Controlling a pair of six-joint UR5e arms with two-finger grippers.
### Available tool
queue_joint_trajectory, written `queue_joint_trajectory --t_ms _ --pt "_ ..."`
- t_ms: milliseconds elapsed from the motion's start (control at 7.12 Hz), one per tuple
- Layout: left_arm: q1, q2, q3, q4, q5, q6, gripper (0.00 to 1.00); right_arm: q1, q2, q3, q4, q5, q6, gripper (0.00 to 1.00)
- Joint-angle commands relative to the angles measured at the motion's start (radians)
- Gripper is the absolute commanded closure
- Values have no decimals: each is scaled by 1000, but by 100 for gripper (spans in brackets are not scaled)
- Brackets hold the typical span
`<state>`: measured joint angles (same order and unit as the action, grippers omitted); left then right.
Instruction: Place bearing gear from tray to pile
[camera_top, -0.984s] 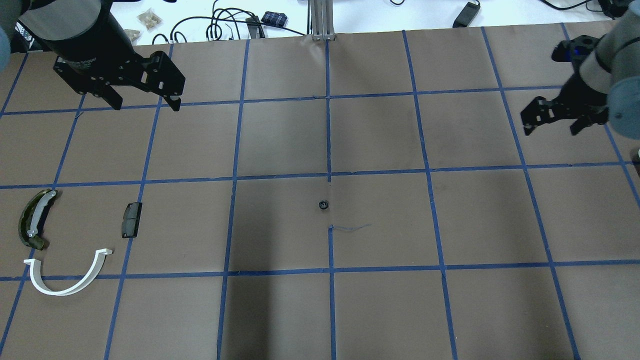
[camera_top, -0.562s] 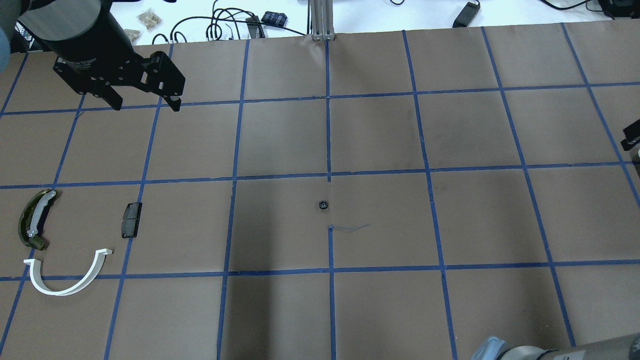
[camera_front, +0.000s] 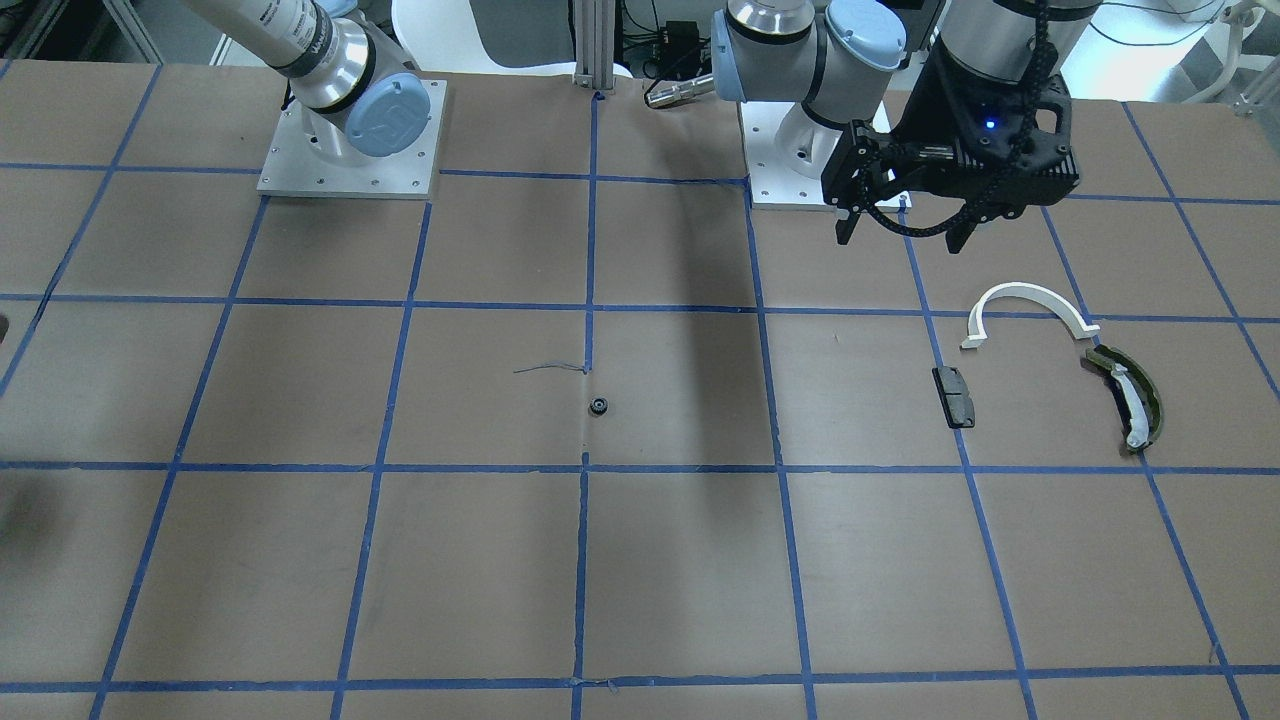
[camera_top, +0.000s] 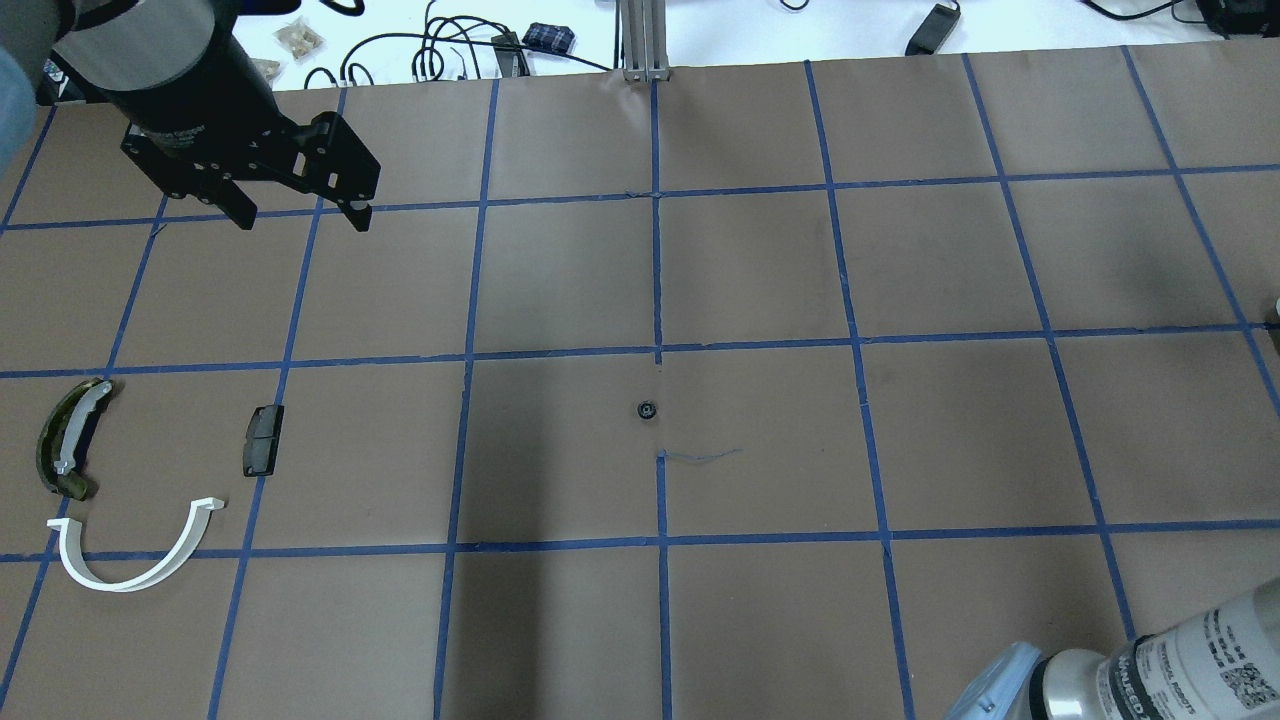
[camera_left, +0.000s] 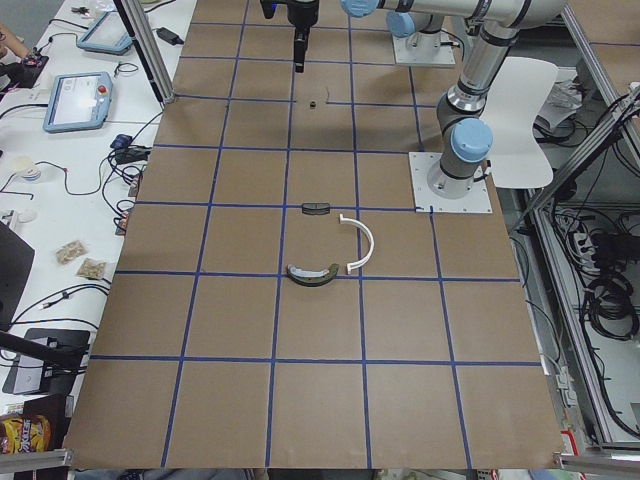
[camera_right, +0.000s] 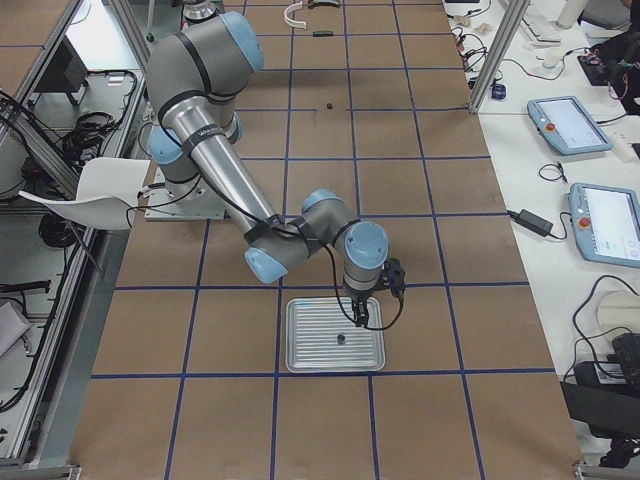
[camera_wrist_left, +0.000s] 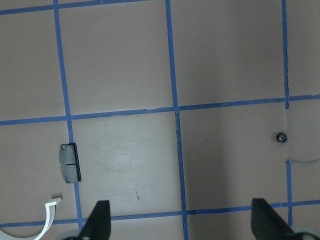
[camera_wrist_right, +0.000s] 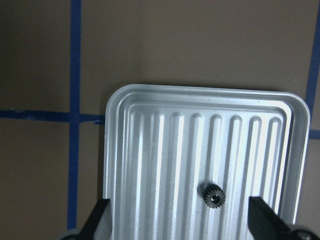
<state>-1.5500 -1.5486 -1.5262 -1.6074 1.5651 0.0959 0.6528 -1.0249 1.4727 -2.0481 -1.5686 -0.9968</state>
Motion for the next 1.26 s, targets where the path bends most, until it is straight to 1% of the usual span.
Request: queue_joint_trajectory --t_ms 0,141,281,422,562,703,843,984,1124 --pt "-66 -16 -88 19 -76 -66 0 -12 75 -35 -1 -8 9 7" --pt "-131 -43 -162 144 -86 -123 0 -12 94 -35 -1 -8 17 10" --pt "-201 -76 -248 258 -74 -237 0 -16 104 -35 -3 -14 12 17" --pt "-241 -134 -311 446 -85 -316 0 -39 112 -35 -9 -13 7 17" --pt "-271 -189 -330 542 -89 -353 0 -48 121 -35 -18 -17 7 17" --pt "-330 -262 -331 572 -79 -404 0 -48 127 -35 -18 -24 10 17" --pt "-361 -337 -333 627 -63 -436 0 -48 131 -34 -18 -24 12 18" --pt "-411 -396 -328 676 -3 -491 0 -48 132 -34 -18 -25 14 20" --pt "-438 -428 -328 702 16 -534 0 -48 149 -35 -18 -24 14 21"
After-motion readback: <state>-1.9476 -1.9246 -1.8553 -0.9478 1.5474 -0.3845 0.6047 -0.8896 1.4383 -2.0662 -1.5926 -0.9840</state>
